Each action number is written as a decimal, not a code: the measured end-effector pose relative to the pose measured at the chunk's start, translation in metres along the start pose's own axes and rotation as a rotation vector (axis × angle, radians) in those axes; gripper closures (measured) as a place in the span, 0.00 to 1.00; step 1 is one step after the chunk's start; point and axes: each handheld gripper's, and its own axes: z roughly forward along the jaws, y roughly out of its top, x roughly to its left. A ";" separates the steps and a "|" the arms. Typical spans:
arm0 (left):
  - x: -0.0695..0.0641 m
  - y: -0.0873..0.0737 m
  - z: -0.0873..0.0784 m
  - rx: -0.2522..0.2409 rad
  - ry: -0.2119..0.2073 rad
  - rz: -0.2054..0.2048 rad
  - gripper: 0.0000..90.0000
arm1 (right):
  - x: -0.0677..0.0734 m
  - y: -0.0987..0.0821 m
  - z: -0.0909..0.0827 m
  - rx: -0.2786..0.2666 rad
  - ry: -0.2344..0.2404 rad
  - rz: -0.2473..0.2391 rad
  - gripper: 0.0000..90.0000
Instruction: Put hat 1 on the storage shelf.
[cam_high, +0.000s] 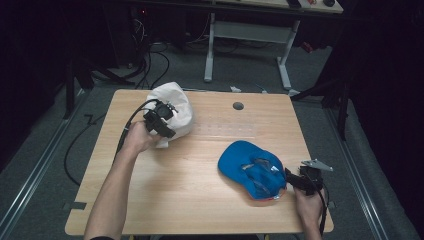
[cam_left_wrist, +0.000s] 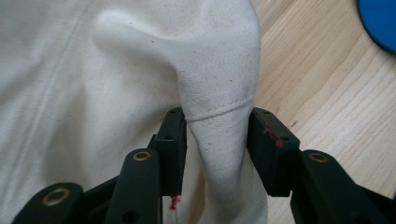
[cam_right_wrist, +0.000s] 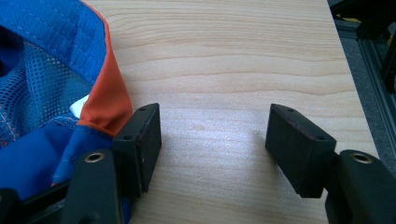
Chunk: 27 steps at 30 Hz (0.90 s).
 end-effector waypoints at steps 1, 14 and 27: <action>0.000 -0.001 -0.002 -0.012 0.008 -0.007 0.60 | 0.000 0.000 0.000 0.000 0.000 0.000 0.40; -0.005 -0.015 -0.023 -0.132 0.044 -0.060 0.43 | 0.000 0.000 0.000 0.000 0.000 -0.001 0.40; -0.019 -0.044 -0.043 -0.285 0.052 -0.131 0.38 | 0.000 0.000 0.000 0.000 0.000 -0.002 0.40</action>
